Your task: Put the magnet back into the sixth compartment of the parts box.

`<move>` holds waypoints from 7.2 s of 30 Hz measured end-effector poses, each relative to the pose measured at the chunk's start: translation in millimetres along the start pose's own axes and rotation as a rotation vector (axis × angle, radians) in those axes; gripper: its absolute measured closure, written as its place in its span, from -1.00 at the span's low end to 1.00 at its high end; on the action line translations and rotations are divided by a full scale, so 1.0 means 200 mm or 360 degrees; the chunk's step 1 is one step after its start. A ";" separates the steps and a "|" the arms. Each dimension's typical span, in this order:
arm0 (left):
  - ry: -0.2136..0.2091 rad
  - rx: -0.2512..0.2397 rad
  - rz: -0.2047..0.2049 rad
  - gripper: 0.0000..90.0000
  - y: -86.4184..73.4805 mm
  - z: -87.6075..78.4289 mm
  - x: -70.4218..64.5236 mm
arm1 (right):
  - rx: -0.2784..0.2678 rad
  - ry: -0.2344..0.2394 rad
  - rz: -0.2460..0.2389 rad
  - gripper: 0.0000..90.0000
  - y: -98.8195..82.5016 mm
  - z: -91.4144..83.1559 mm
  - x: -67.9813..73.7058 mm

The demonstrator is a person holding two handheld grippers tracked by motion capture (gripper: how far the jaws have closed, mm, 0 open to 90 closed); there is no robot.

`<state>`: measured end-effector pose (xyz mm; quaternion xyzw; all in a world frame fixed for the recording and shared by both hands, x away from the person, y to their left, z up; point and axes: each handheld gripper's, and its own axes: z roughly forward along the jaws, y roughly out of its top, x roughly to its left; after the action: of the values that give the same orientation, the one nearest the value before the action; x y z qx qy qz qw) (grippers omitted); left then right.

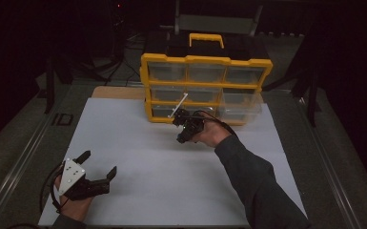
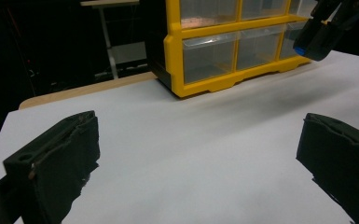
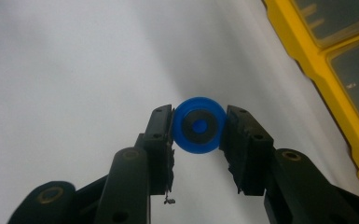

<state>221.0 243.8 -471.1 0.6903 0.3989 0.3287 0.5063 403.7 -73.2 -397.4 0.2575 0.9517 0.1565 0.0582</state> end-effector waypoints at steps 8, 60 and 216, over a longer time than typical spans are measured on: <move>0.0001 -0.0003 0.0000 -1.00 0.00 0.00 0.00 | -0.0012 -0.0020 0.0001 0.40 0.01 -0.05 -0.02; -0.0001 0.0002 -0.0002 -1.00 0.00 0.00 0.00 | -0.0115 -0.0175 0.0168 0.41 -0.03 -0.36 -0.23; 0.0003 0.0002 -0.0003 -1.00 0.00 0.00 0.00 | -0.0135 -0.0351 0.0703 -0.62 -0.41 -0.68 -0.62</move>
<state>220.8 243.9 -471.5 0.6900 0.4002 0.3286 0.5057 446.8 -239.6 -292.9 0.4720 0.8529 0.1764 0.1368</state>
